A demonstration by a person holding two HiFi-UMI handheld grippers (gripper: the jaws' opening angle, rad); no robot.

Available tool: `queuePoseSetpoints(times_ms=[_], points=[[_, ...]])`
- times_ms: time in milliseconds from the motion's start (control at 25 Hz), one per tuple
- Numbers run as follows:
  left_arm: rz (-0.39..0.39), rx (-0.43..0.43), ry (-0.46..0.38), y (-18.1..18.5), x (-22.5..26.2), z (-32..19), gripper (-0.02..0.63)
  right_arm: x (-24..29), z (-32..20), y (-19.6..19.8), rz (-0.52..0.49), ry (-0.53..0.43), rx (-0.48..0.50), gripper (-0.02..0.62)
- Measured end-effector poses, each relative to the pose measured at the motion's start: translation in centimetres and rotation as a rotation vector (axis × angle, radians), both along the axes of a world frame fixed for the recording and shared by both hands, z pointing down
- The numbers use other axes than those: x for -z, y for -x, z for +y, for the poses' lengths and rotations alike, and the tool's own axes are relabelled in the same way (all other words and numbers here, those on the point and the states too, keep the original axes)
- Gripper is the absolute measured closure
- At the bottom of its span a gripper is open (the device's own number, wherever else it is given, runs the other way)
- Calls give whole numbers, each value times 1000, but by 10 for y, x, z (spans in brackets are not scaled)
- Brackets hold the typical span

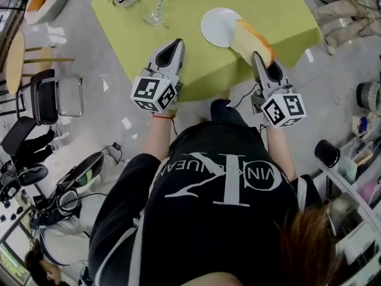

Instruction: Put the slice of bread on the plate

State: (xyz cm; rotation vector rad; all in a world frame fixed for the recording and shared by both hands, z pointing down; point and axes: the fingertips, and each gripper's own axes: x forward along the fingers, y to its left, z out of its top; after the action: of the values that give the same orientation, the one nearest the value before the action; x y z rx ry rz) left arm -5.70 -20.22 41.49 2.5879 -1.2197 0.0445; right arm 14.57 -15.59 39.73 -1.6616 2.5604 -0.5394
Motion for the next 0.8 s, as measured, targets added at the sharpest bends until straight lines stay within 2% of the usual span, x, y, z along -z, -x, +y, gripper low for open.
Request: queuePoseSetpoints(times_ms=[440, 600, 800], points=[[-21, 83, 7, -25, 7, -2, 598, 1, -29, -8, -49, 27, 163, 499], [-40, 102, 21, -25, 6, -9, 598, -4, -46, 6, -131, 86, 249, 497], [-41, 138, 45, -14, -1, -16, 598, -18, -64, 24, -242, 185, 292, 497]])
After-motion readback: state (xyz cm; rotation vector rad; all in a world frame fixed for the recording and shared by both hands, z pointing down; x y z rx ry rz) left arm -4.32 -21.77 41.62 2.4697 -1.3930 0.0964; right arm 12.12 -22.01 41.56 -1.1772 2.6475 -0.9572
